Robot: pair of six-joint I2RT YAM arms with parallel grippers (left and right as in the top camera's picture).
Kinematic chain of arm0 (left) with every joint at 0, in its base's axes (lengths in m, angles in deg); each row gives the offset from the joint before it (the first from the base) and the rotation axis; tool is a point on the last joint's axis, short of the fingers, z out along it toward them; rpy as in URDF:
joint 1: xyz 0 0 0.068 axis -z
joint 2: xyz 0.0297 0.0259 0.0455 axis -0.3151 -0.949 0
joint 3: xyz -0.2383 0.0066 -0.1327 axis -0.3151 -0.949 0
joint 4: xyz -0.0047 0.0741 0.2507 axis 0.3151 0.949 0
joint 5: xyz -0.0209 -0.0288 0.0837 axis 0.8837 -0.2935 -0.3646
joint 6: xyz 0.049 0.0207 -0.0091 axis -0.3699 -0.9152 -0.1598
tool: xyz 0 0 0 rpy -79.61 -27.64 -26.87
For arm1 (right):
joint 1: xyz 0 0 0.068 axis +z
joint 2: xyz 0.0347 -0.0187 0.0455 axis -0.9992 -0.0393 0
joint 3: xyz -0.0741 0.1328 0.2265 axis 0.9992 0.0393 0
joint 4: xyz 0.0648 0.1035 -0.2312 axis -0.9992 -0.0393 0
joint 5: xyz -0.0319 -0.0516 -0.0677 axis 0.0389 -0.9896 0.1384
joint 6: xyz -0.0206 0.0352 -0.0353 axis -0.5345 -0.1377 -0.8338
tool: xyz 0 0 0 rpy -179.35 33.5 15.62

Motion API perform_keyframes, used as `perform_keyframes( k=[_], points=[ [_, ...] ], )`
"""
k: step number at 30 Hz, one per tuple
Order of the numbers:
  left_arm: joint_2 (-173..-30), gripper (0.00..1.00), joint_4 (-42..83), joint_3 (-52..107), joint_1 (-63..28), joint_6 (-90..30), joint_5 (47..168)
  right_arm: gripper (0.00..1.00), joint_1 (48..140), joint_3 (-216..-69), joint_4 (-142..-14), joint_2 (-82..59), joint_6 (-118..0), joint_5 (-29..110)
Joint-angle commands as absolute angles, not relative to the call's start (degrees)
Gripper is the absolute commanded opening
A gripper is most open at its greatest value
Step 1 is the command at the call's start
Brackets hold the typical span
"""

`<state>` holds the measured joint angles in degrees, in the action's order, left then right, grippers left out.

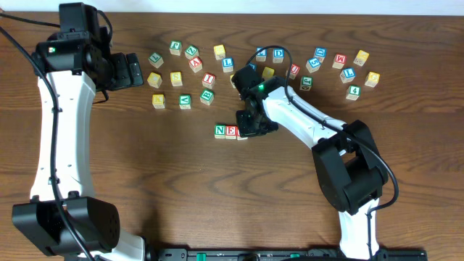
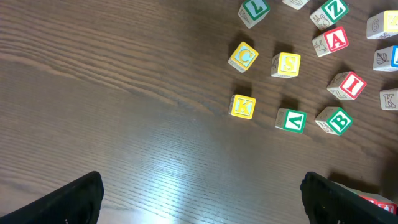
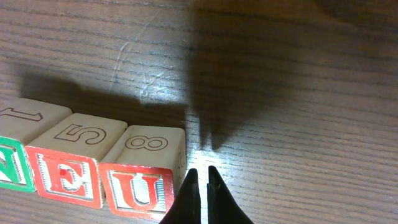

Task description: Spell out NEURIPS

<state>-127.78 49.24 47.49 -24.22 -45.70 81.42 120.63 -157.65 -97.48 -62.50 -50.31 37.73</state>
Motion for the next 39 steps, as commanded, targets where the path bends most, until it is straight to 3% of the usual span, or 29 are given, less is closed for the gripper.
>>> perform_keyframes(
  k=[1,20,39],
  points=[
    [-127.2,1.0,49.5,48.1,-24.5,-46.5,80.7,0.01,121.5,-157.4,-97.2,-62.9,-49.2,36.9],
    [-127.2,1.0,49.5,48.1,-24.5,-46.5,80.7,0.01,122.0,-157.4,-96.6,-62.9,-49.2,37.5],
    [-127.2,1.0,49.5,48.1,-24.5,-46.5,80.7,0.14,113.9,-162.3,-97.8,-54.6,-53.2,37.7]
  ],
)
